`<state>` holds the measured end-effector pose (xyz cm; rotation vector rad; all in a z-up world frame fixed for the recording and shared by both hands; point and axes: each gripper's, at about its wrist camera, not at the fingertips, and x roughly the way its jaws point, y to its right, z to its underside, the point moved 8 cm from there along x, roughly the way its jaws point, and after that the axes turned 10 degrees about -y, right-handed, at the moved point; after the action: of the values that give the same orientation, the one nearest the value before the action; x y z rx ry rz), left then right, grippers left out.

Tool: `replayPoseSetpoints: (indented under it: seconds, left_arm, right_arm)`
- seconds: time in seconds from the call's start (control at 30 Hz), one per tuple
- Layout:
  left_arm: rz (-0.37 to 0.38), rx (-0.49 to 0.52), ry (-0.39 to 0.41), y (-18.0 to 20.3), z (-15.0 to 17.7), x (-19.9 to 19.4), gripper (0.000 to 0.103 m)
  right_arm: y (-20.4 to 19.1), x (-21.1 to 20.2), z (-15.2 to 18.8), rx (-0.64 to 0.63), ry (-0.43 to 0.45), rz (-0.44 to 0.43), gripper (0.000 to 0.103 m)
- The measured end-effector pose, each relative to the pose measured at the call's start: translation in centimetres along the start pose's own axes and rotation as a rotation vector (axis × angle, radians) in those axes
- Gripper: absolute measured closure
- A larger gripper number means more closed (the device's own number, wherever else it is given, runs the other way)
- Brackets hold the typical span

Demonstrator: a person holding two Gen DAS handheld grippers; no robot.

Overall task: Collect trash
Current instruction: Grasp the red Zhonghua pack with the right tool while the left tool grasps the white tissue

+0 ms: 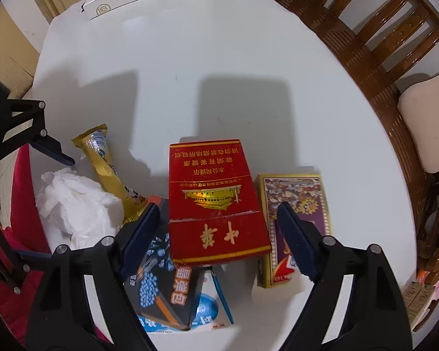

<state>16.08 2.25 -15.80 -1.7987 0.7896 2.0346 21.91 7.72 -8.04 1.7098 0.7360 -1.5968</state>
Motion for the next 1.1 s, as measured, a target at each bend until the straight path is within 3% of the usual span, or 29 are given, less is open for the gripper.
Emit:
replayPoseSetpoints:
  seconds: [0.13, 0.43, 0.47, 0.5, 0.6, 0.7, 0.8, 1.1]
  left_arm:
    - [-0.01, 0.0, 0.009, -0.4, 0.1, -0.3, 0.015]
    - [-0.031, -0.012, 0.008, -0.3, -0.7, -1.1, 0.036]
    - [-0.029, -0.016, 0.008, -0.2, -0.8, -1.2, 0.038]
    - [-0.027, -0.021, 0.009, -0.1, -0.9, -1.2, 0.041]
    - [-0.025, -0.031, 0.006, -0.1, -0.8, -1.3, 0.053]
    - [0.011, -0.047, -0.01, 0.1, -0.5, -1.1, 0.071]
    - [0.006, -0.072, -0.01, 0.0, -0.4, -1.0, 0.08]
    - [-0.004, -0.102, 0.022, 1.0, -0.2, -1.5, 0.088]
  right_arm:
    - [-0.1, 0.2, -0.3, 0.0, 0.013, -0.008, 0.032]
    - [0.3, 0.7, -1.2, -0.004, 0.006, -0.009, 0.033]
    - [0.3, 0.8, -1.2, -0.002, 0.006, -0.007, 0.035]
    - [0.3, 0.8, -1.4, 0.0, 0.01, -0.007, 0.044]
    - [0.1, 0.7, -1.2, 0.01, 0.01, -0.001, 0.045]
    - [0.0, 0.8, -1.2, 0.014, 0.008, 0.012, 0.047]
    - [-0.3, 0.5, -1.0, 0.034, 0.016, 0.026, 0.047]
    - [0.4, -1.2, 0.0, 0.11, 0.054, 0.052, 0.047]
